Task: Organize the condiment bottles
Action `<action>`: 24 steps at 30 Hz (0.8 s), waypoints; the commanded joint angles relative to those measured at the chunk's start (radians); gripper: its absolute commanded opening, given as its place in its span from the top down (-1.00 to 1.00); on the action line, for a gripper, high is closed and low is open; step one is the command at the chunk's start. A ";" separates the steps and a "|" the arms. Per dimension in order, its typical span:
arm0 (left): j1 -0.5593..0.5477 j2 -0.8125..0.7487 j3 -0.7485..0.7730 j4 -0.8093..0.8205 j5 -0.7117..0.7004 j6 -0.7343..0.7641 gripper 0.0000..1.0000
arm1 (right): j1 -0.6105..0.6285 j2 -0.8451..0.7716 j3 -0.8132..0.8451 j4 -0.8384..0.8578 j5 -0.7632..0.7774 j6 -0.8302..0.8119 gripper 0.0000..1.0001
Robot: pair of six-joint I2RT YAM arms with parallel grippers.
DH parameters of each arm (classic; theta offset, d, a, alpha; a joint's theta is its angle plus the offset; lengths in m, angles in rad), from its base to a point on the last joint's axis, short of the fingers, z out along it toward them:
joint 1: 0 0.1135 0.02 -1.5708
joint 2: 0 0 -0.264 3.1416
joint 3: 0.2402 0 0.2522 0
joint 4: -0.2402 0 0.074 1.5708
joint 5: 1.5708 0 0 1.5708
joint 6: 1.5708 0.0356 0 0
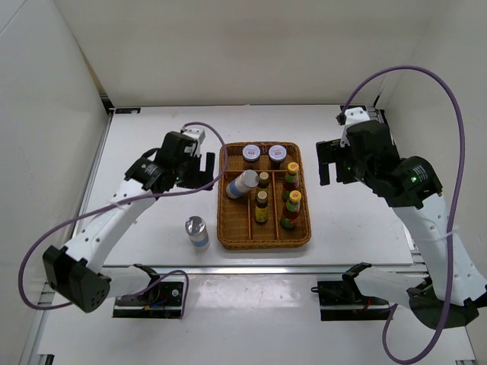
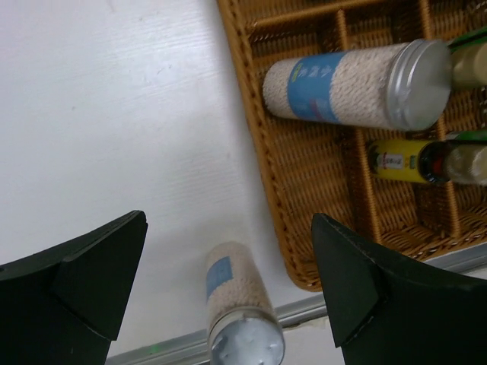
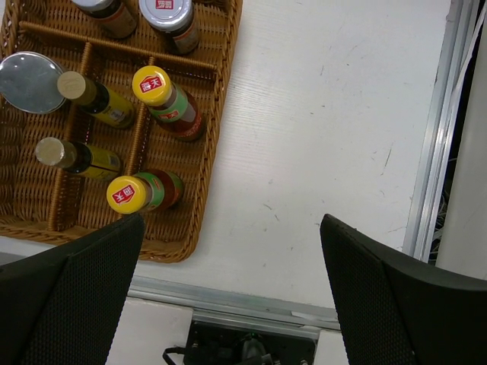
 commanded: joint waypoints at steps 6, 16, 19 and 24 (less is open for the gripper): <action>-0.049 0.181 0.209 0.047 0.033 0.070 -1.00 | -0.001 -0.028 0.015 0.023 -0.005 0.005 -0.99; -0.141 0.331 0.290 0.074 0.007 0.098 -1.00 | -0.001 -0.028 0.034 0.005 0.004 0.005 -0.99; -0.165 0.357 0.290 0.087 -0.019 0.107 -1.00 | -0.001 -0.039 0.034 0.005 0.004 0.005 -0.99; -0.184 0.387 0.310 0.116 -0.037 0.116 -1.00 | -0.001 -0.039 0.024 -0.004 0.004 0.005 -0.99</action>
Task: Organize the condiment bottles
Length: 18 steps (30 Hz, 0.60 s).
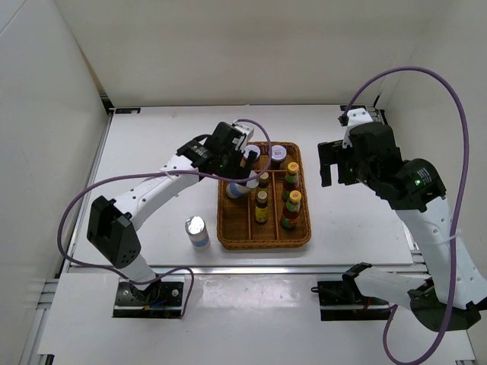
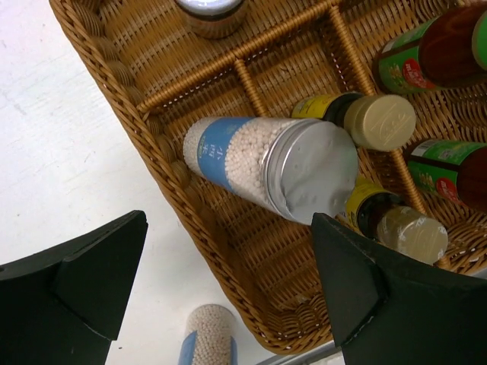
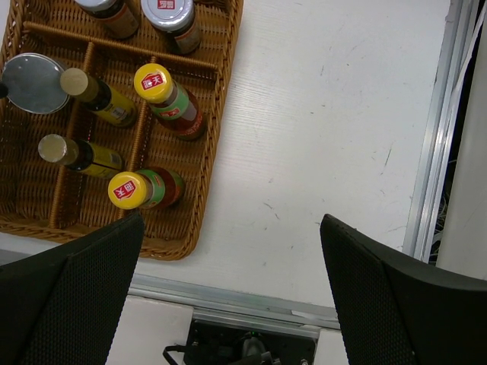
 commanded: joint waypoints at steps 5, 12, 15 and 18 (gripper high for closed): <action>-0.005 0.041 0.061 0.038 -0.039 0.015 -1.00 | -0.001 -0.021 0.023 0.003 0.017 0.004 -0.99; -0.005 0.112 0.081 0.038 -0.106 0.005 -0.95 | -0.001 -0.030 0.023 -0.006 0.026 0.004 -0.99; -0.005 0.112 0.081 0.038 -0.129 -0.006 -0.92 | -0.001 -0.030 0.023 -0.016 0.035 -0.005 -0.99; 0.006 0.112 0.081 0.038 -0.129 -0.006 -0.92 | -0.001 -0.030 0.023 -0.016 0.044 -0.005 -0.99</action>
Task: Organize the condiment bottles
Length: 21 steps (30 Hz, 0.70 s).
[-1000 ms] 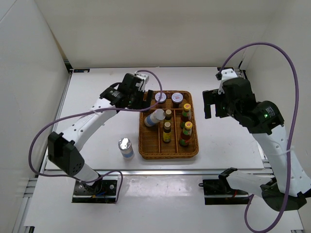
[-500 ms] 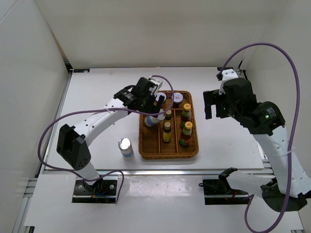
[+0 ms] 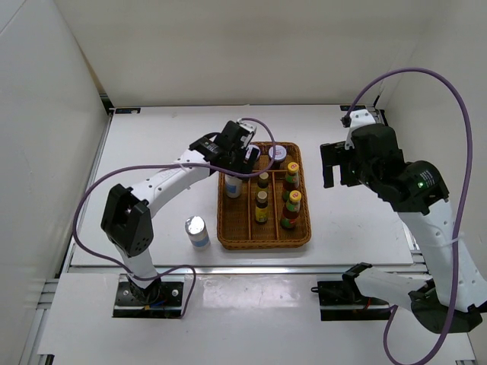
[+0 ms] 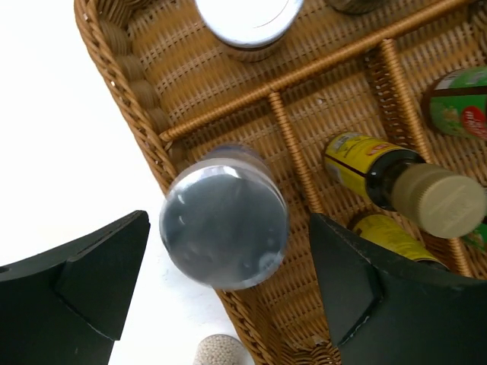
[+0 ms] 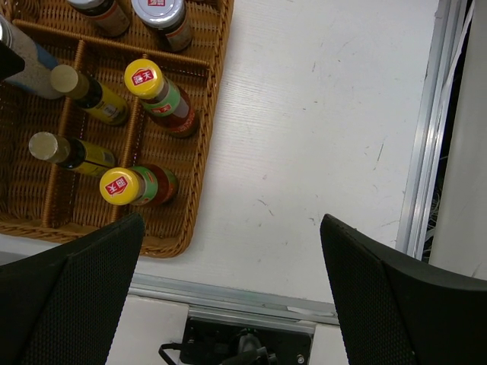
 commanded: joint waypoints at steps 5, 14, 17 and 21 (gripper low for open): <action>0.018 -0.028 0.022 -0.004 -0.046 -0.006 -0.92 | -0.001 -0.017 0.023 0.001 0.027 -0.004 -0.99; 0.064 -0.228 0.022 -0.004 -0.169 -0.017 -0.98 | -0.001 -0.008 0.023 0.001 0.027 -0.004 -0.99; 0.086 -0.331 -0.031 -0.004 -0.178 -0.017 -0.98 | -0.001 -0.017 0.013 0.001 0.027 -0.004 -0.99; 0.104 -0.454 -0.149 -0.070 -0.136 -0.089 -0.98 | -0.001 -0.026 0.004 0.010 0.027 -0.004 -0.99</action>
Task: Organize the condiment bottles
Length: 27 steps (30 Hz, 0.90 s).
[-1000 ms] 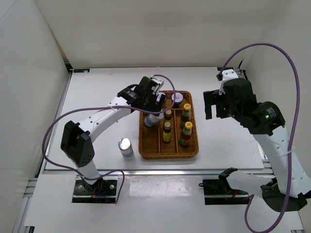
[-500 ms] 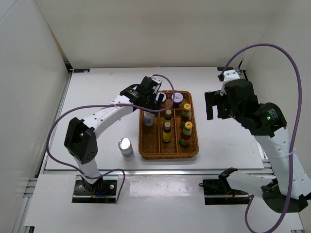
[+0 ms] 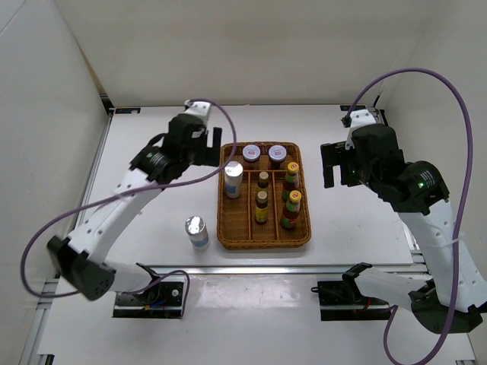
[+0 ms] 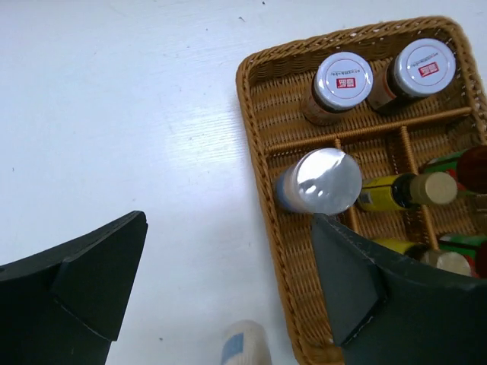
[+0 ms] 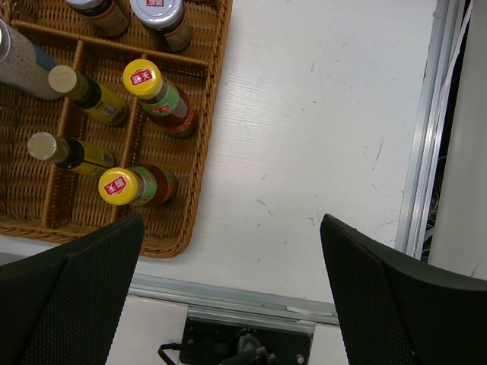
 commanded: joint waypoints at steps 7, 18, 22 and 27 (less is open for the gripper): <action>0.016 -0.215 -0.337 -0.214 0.141 -0.282 -0.98 | -0.001 -0.024 -0.014 0.010 0.012 -0.004 -0.99; -0.036 -0.368 -0.476 -0.274 0.219 -0.450 -0.98 | -0.001 -0.024 -0.023 0.029 -0.019 0.014 -0.99; -0.046 -0.342 -0.476 -0.274 0.229 -0.450 -0.98 | -0.001 -0.014 -0.023 0.029 -0.028 0.014 -0.99; -0.064 -0.293 -0.476 -0.274 0.229 -0.450 -0.98 | -0.001 -0.014 -0.023 0.029 -0.028 0.014 -0.99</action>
